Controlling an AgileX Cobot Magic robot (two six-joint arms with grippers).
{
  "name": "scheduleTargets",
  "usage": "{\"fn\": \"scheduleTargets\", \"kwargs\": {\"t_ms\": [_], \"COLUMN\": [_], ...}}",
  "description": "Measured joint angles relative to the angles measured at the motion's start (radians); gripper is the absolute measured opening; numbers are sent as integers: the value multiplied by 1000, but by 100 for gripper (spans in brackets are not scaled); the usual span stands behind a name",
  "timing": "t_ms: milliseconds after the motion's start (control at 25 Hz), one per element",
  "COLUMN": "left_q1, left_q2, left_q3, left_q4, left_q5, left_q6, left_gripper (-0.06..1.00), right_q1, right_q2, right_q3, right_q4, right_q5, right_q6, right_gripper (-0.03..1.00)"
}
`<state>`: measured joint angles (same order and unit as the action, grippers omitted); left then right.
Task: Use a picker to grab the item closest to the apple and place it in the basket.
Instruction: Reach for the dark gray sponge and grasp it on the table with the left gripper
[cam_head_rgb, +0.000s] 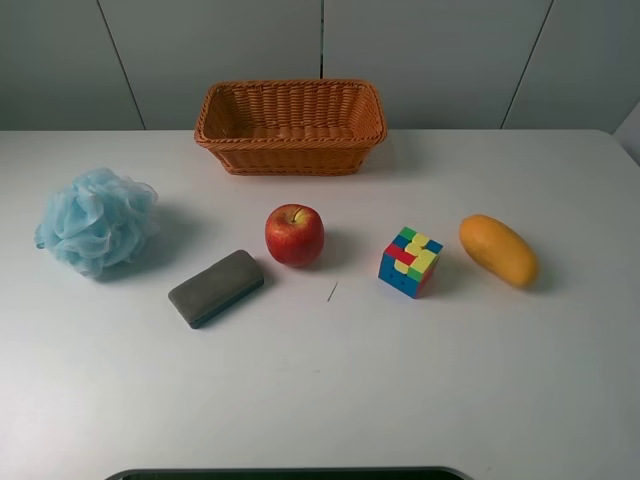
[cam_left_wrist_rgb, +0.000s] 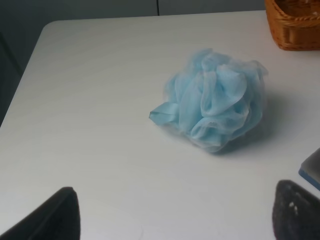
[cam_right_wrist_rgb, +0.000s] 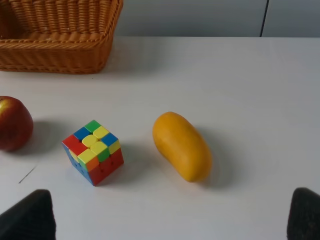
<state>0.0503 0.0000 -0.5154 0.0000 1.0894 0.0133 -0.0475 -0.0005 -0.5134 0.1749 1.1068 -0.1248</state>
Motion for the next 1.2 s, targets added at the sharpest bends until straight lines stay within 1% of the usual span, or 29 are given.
{"fn": "scheduleTargets", "kwargs": {"t_ms": [400, 480, 600, 760, 920, 1000, 1120, 1200], "left_q1": [0, 0, 0, 0, 0, 0, -3, -33], "left_q2": [0, 0, 37, 189, 385, 486, 658, 757], "left_q3": [0, -11, -67, -176, -256, -274, -304, -323], "left_q4": [0, 8, 12, 6, -6, -30, -86, -109], "left_q5": [0, 25, 83, 117, 110, 104, 95, 88], "left_q6": [0, -2, -4, 8, 49, 75, 126, 136], "left_gripper": [74, 74, 74, 74, 74, 74, 74, 74], "right_q1": [0, 0, 0, 0, 0, 0, 0, 0], "right_q2": [0, 0, 0, 0, 0, 0, 0, 0], "right_q3": [0, 0, 0, 0, 0, 0, 0, 0], "right_q4": [0, 0, 0, 0, 0, 0, 0, 0], "right_q5": [0, 0, 0, 0, 0, 0, 0, 0], "right_q6": [0, 0, 0, 0, 0, 0, 0, 0], "right_gripper": [70, 70, 70, 70, 70, 70, 70, 70]}}
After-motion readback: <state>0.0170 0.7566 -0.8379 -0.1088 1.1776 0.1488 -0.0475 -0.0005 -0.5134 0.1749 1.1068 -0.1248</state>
